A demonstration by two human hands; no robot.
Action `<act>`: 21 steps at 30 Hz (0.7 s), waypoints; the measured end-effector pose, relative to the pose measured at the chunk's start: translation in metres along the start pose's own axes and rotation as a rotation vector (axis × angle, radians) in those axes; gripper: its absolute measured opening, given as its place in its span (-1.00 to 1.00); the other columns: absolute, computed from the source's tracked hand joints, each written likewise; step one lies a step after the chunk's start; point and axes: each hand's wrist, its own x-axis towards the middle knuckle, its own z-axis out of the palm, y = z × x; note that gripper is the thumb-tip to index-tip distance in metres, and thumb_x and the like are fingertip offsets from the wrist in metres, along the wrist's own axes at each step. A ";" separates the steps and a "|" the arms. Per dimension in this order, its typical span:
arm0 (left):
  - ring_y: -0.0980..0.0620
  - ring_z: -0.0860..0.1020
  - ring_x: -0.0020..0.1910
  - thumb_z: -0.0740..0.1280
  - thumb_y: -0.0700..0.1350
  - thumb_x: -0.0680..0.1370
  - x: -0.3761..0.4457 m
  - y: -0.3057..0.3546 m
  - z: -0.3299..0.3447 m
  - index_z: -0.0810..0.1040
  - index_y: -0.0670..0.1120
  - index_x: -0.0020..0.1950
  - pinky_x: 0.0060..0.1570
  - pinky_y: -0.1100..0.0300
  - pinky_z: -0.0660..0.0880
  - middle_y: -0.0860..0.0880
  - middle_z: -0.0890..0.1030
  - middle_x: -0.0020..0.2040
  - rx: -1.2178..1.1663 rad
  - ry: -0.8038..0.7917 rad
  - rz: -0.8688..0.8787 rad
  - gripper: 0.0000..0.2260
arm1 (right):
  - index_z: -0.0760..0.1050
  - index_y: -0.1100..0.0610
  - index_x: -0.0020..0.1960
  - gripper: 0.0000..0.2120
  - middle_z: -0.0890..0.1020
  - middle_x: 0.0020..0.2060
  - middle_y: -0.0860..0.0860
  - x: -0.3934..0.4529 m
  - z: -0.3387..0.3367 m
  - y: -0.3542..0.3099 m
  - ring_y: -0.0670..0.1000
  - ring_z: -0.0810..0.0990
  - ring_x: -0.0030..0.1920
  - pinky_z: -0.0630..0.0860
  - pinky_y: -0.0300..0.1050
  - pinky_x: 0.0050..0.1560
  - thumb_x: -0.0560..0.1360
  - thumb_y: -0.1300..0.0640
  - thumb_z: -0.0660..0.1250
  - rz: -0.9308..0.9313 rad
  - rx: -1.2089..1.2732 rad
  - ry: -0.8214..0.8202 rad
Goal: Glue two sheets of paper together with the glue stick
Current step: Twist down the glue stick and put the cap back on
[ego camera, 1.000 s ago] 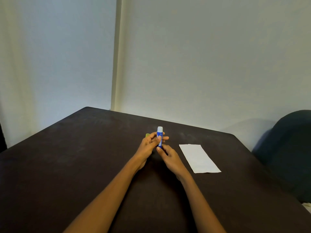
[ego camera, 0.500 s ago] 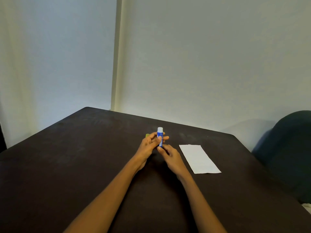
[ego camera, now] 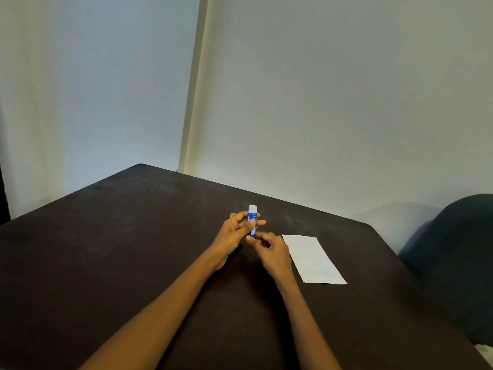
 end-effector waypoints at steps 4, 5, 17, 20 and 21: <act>0.16 0.61 0.08 0.24 -0.13 0.57 0.001 -0.004 0.004 0.43 -0.11 0.26 0.00 0.35 0.53 0.05 0.64 0.07 0.043 -0.044 -0.022 -0.73 | 0.42 -0.03 -0.22 -0.79 0.52 -0.25 -0.05 -0.002 0.004 0.000 -0.04 0.48 -0.20 0.41 -0.13 -0.27 0.38 -0.08 0.42 0.066 -0.109 0.118; 0.14 0.61 0.08 0.24 -0.12 0.57 0.001 -0.004 0.003 0.42 -0.11 0.27 0.03 0.32 0.54 0.04 0.64 0.08 0.045 -0.040 -0.023 -0.72 | 0.43 0.00 -0.18 -0.81 0.50 -0.22 -0.04 -0.002 0.005 0.000 -0.02 0.49 -0.16 0.41 -0.13 -0.24 0.41 -0.07 0.39 0.052 -0.102 0.089; 0.12 0.59 0.13 0.27 -0.09 0.55 0.002 -0.002 0.003 0.41 -0.07 0.29 0.15 0.19 0.51 0.05 0.63 0.12 0.069 -0.035 -0.010 -0.69 | 0.46 -0.05 -0.15 -0.83 0.51 -0.20 -0.09 -0.001 0.000 0.002 -0.06 0.49 -0.12 0.46 -0.11 -0.18 0.39 -0.06 0.42 0.007 -0.073 0.093; 0.13 0.58 0.14 0.27 -0.09 0.54 0.001 0.000 0.000 0.46 -0.01 0.21 0.15 0.21 0.51 0.07 0.64 0.11 0.028 -0.024 0.021 -0.76 | 0.52 0.04 0.08 -0.83 0.52 -0.17 -0.04 -0.001 0.001 0.002 0.05 0.49 -0.07 0.43 -0.13 -0.12 0.52 0.04 0.32 -0.102 0.046 -0.071; 0.13 0.58 0.14 0.27 -0.09 0.54 0.001 0.001 -0.001 0.47 0.01 0.19 0.15 0.23 0.51 0.08 0.65 0.10 0.025 -0.022 0.032 -0.77 | 0.53 0.05 0.10 -0.83 0.52 -0.18 -0.04 -0.001 0.000 0.002 0.06 0.49 -0.07 0.42 -0.15 -0.12 0.53 0.04 0.30 -0.116 0.058 -0.098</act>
